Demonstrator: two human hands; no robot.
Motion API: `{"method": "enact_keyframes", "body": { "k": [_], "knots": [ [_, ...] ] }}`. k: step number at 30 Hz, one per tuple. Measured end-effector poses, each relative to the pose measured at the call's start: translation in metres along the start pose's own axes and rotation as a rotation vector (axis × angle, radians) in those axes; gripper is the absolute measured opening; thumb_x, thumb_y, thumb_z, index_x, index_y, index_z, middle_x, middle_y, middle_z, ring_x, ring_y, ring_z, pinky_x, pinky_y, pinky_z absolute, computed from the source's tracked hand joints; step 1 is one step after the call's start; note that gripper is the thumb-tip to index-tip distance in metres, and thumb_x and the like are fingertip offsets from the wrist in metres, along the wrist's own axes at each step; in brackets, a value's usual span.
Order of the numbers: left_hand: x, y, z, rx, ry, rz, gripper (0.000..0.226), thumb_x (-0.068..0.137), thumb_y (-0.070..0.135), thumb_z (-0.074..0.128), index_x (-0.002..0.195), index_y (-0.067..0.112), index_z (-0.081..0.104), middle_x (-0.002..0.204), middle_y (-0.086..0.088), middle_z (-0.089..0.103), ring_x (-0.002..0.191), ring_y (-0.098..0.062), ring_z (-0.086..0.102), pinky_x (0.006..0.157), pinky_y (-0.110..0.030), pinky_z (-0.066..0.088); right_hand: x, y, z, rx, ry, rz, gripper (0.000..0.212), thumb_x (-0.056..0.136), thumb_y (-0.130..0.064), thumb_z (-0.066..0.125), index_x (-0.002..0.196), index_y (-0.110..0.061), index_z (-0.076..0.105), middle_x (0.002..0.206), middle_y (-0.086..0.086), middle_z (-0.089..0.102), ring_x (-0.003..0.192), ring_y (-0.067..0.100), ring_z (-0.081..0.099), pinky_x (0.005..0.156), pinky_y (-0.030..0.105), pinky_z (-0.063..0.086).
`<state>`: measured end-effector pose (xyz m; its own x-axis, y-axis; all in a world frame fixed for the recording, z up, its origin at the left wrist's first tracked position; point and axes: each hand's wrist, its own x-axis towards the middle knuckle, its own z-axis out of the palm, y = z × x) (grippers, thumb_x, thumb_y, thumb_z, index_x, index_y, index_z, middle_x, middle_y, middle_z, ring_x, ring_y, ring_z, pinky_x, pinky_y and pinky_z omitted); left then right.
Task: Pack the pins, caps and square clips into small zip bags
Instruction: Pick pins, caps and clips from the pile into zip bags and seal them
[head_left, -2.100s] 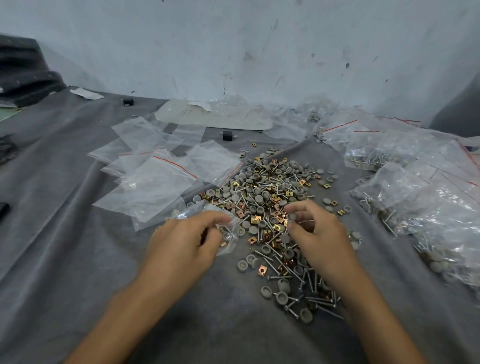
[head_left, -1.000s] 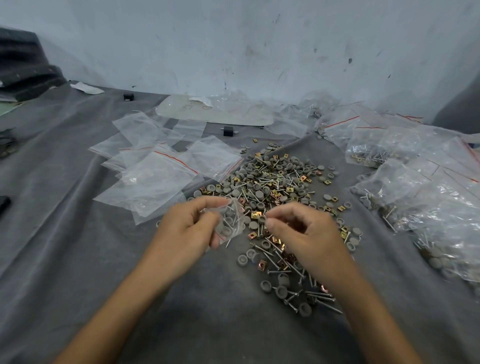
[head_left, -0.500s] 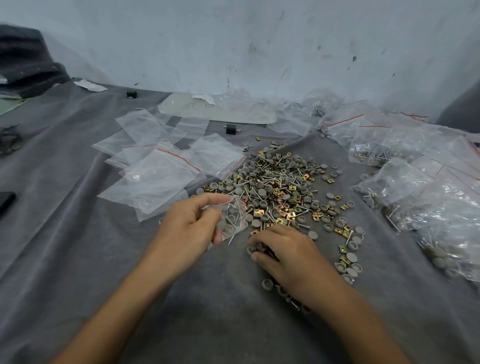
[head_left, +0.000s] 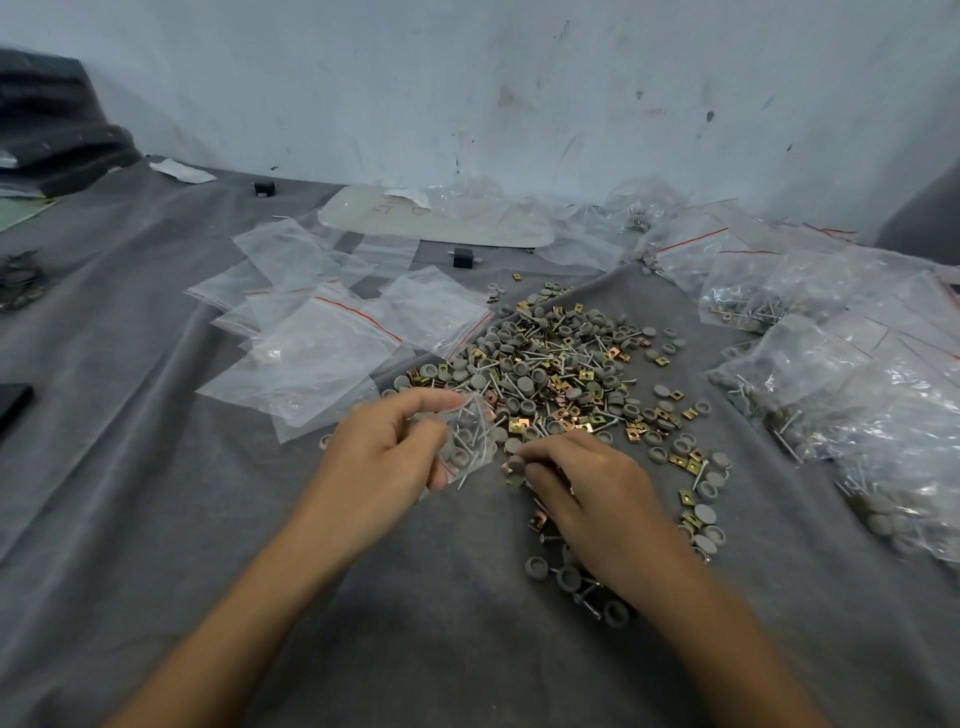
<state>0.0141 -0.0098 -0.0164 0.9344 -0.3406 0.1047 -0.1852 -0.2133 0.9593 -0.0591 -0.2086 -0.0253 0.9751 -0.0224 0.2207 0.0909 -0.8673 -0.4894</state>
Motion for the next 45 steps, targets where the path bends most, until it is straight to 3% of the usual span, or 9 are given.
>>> {"method": "enact_keyframes", "body": {
  "k": [4,10,14,20,27,30,32,37,45],
  "knots": [
    [-0.001,-0.002,0.0,0.023,-0.007,0.003,0.035,0.085,0.035,0.047,0.104,0.057,0.068,0.054,-0.001,0.065,0.045,-0.004,0.048,0.048,-0.021,0.038,0.0,0.001,-0.005,0.003,0.032,0.029,0.021,0.1,-0.028,0.059,0.119,-0.031,0.068,0.113,-0.02,0.061,0.103,0.0,0.057,0.089,0.025,0.048],
    [-0.005,-0.004,0.005,0.129,-0.05,0.038,0.027,0.096,0.028,0.051,0.11,0.042,0.069,0.057,0.001,0.067,0.048,-0.003,0.051,0.05,-0.022,0.041,-0.001,-0.004,-0.004,0.251,0.165,0.034,0.017,0.096,-0.023,0.065,0.111,-0.031,0.071,0.094,-0.022,0.069,0.089,-0.003,0.065,0.075,0.018,0.052],
    [-0.006,-0.007,0.01,0.245,-0.111,0.06,0.03,0.101,0.019,0.053,0.117,0.039,0.068,0.057,0.006,0.067,0.048,0.0,0.053,0.053,-0.022,0.041,-0.002,-0.013,0.003,0.538,0.149,0.029,0.015,0.095,-0.02,0.069,0.106,-0.03,0.07,0.091,-0.01,0.073,0.078,0.014,0.072,0.071,0.038,0.06],
    [-0.006,-0.008,0.01,0.207,-0.147,0.06,0.03,0.097,0.03,0.05,0.118,0.042,0.067,0.058,0.006,0.068,0.048,0.0,0.053,0.054,-0.025,0.042,-0.002,-0.012,0.008,0.676,0.153,0.035,0.021,0.097,-0.009,0.063,0.104,-0.027,0.072,0.093,-0.002,0.073,0.08,0.021,0.072,0.069,0.046,0.061],
    [-0.006,-0.006,0.008,0.168,-0.138,0.055,0.03,0.098,0.025,0.05,0.115,0.043,0.067,0.058,0.004,0.069,0.048,0.001,0.051,0.052,-0.02,0.04,-0.002,-0.012,0.001,0.775,0.062,0.025,0.042,0.097,0.006,0.048,0.106,-0.027,0.072,0.104,-0.003,0.074,0.095,0.018,0.072,0.075,0.035,0.062],
    [-0.004,-0.004,0.006,0.1,-0.107,0.02,0.033,0.088,0.033,0.049,0.114,0.041,0.069,0.058,0.001,0.068,0.05,-0.003,0.052,0.056,-0.026,0.041,0.001,-0.005,-0.009,0.715,0.174,0.042,0.042,0.095,0.008,0.051,0.103,-0.028,0.072,0.101,-0.007,0.074,0.086,0.017,0.072,0.064,0.03,0.059],
    [-0.002,-0.004,0.005,0.062,-0.092,0.007,0.036,0.084,0.034,0.047,0.112,0.04,0.069,0.058,-0.001,0.068,0.051,-0.006,0.051,0.056,-0.026,0.039,0.001,0.004,-0.016,0.567,0.229,0.06,0.039,0.095,0.002,0.057,0.102,-0.033,0.07,0.097,-0.013,0.073,0.077,0.022,0.069,0.062,0.038,0.055],
    [0.0,-0.004,0.001,0.056,-0.08,0.004,0.036,0.084,0.033,0.046,0.108,0.046,0.069,0.057,-0.001,0.068,0.048,-0.008,0.048,0.053,-0.025,0.037,-0.001,0.012,-0.015,0.189,0.099,0.002,0.02,0.091,-0.019,0.069,0.1,-0.036,0.074,0.093,-0.019,0.061,0.09,0.0,0.058,0.072,0.013,0.04],
    [0.001,-0.004,0.001,0.074,-0.08,0.013,0.038,0.084,0.035,0.047,0.11,0.058,0.063,0.059,-0.001,0.069,0.048,-0.005,0.051,0.055,-0.026,0.039,-0.003,0.004,0.005,-0.077,-0.119,-0.081,0.019,0.097,-0.036,0.057,0.113,-0.034,0.067,0.105,-0.019,0.043,0.105,0.001,0.034,0.085,0.017,0.032]
  ]
}}
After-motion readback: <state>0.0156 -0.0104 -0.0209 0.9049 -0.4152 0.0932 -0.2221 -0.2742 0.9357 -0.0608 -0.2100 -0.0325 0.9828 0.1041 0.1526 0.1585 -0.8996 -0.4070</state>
